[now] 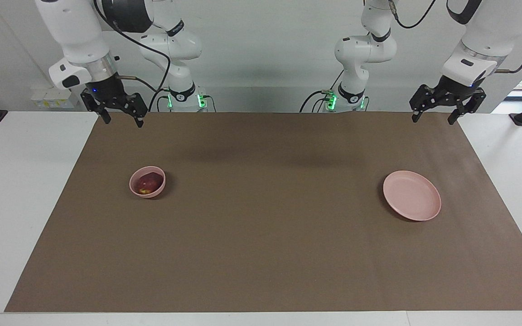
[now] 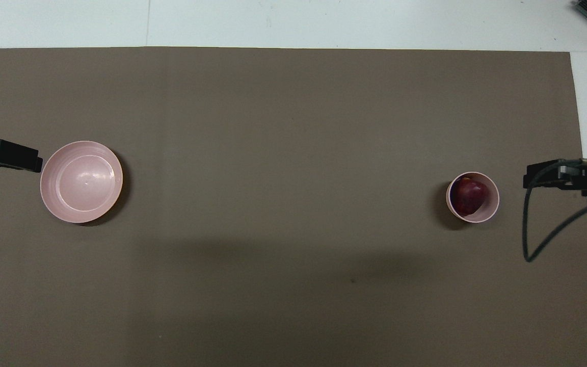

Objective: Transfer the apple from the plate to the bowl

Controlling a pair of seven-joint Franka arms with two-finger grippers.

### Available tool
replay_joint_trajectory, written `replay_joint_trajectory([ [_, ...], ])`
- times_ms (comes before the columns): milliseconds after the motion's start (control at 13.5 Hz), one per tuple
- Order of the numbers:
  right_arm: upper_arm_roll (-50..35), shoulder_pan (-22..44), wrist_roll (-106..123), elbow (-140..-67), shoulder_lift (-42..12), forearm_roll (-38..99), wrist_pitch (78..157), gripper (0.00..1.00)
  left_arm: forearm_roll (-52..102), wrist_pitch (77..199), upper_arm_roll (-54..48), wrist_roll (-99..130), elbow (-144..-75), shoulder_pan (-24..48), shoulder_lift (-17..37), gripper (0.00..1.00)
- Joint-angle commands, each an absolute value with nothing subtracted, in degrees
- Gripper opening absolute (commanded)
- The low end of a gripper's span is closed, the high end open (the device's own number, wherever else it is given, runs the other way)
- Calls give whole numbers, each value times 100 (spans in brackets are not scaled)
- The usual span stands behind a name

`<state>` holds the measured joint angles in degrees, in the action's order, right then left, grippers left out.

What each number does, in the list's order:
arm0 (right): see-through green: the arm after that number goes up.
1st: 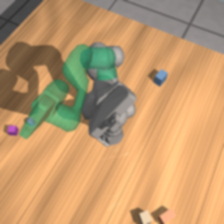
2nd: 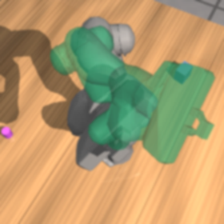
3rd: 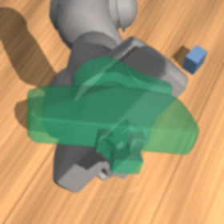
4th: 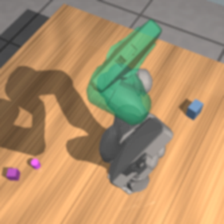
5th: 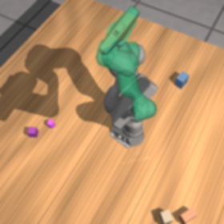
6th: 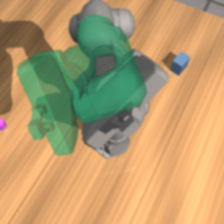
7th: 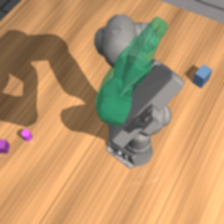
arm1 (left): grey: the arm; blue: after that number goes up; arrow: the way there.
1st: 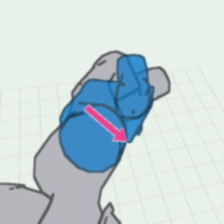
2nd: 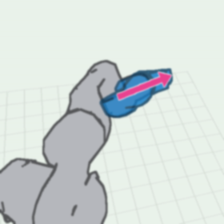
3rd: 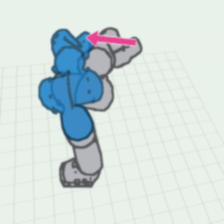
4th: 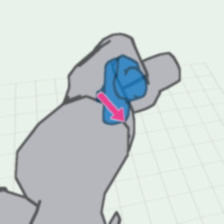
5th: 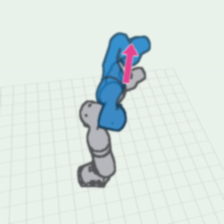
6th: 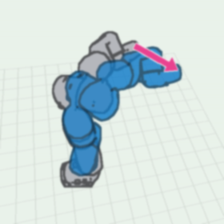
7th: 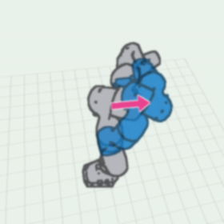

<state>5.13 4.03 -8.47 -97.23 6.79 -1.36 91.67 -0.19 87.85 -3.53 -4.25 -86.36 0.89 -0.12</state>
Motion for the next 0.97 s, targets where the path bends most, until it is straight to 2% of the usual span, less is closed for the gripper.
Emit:
replay_joint_trajectory([
  [0, 492, 334, -879, -8897, 554, -158, 8309, 100, 9, 8710, -369, -501, -8692, 26, -105, 100],
  [371, 501, 325, -888, -9237, 773, 88, 8173, 100, 9, 8710, -378, -501, -8692, 26, -105, 100],
  [594, 554, 360, -888, -9088, 668, 61, 8069, 100, 9, 8710, -369, -501, -8692, 26, -105, 100],
  [891, 554, 334, -949, -9237, 782, 79, 8077, 100, 9, 8710, -378, -501, -8692, 26, -105, 100],
])
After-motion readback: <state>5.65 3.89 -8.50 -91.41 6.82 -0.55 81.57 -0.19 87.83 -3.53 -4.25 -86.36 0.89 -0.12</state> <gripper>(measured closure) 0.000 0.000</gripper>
